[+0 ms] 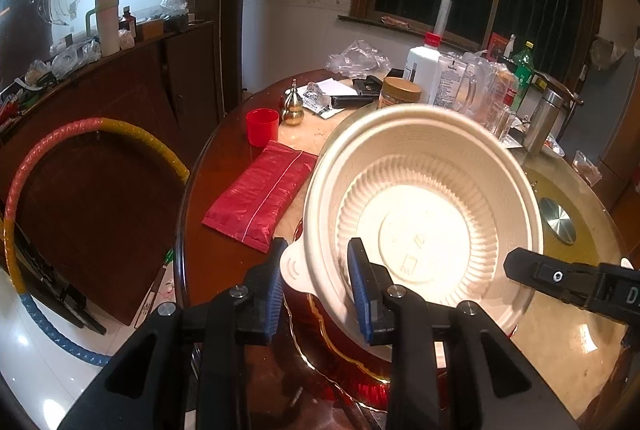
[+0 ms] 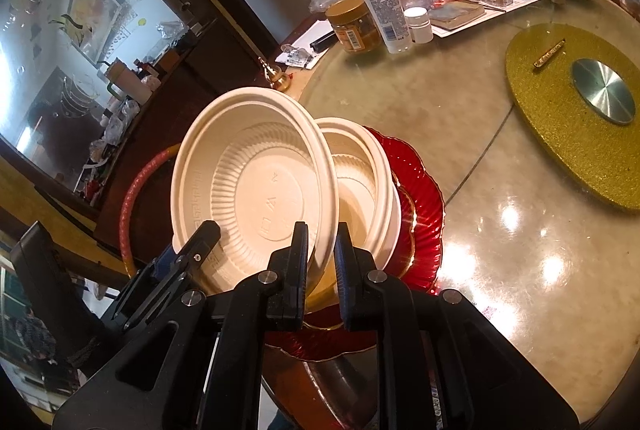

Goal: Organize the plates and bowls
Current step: 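Lower the smaller beige bowl with both tools into the stacked bowls, then open both tools to release the smaller beige bowl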

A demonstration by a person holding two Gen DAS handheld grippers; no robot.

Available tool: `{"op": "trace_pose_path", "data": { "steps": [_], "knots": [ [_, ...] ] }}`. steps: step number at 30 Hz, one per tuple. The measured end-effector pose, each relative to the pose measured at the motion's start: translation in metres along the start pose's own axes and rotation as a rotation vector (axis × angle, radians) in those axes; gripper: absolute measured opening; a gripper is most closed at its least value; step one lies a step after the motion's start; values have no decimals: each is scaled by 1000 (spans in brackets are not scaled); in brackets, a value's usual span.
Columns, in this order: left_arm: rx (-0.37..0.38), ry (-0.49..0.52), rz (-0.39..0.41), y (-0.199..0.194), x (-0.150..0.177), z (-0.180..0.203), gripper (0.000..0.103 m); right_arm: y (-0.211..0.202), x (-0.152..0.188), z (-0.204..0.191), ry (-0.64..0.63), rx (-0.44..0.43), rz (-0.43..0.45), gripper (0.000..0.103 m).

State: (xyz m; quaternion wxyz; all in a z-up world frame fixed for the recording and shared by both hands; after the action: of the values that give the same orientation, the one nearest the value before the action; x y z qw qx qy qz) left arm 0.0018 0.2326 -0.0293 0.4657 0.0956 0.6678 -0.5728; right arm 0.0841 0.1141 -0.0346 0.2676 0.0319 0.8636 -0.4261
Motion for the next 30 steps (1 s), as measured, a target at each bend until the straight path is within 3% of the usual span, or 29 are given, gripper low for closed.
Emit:
{"op": "trace_pose_path", "data": {
  "steps": [1,3,5,13,15,17,18,22,25,30],
  "knots": [
    [2,-2,-3,0,0,0,33,0,0,0,2,-4,1,14],
    [-1,-12,1,0,-1,-1,57,-1,-1,-1,2,-13,3,14],
    [-8,-23,22,-3,-2,-2,65,-4,-1,-2,0,-19,11,16],
    [-19,-25,45,-6,-6,-2,66,-8,-3,0,13,-38,25,18],
    [-18,-30,49,-7,-6,-3,73,-10,-2,2,21,-43,29,25],
    [-21,-38,58,-9,-6,-4,79,-12,-3,3,31,-62,37,54],
    [-23,-41,63,-10,-6,-4,80,-14,-3,3,35,-68,43,59],
    [-24,-38,59,-10,-6,-4,80,-22,-4,2,42,-88,69,60],
    [-24,-38,52,-10,-5,-3,81,-24,-3,3,52,-101,76,72],
    [-27,-39,58,-13,-5,-3,82,-24,2,6,57,-120,68,73]
  ]
}}
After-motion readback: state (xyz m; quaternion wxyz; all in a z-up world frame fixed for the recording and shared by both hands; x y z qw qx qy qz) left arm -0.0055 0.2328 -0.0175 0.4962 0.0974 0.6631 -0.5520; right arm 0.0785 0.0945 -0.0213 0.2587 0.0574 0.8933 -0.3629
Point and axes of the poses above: each gripper's, at about its wrist camera, not at the fingertips, and y roughly the way its jaws point, z to its right, x to its underside, the point moved 4 cm from there along y, roughly the way its jaws point, and after that the axes turned 2 degrees about y, right-handed, at the moved point
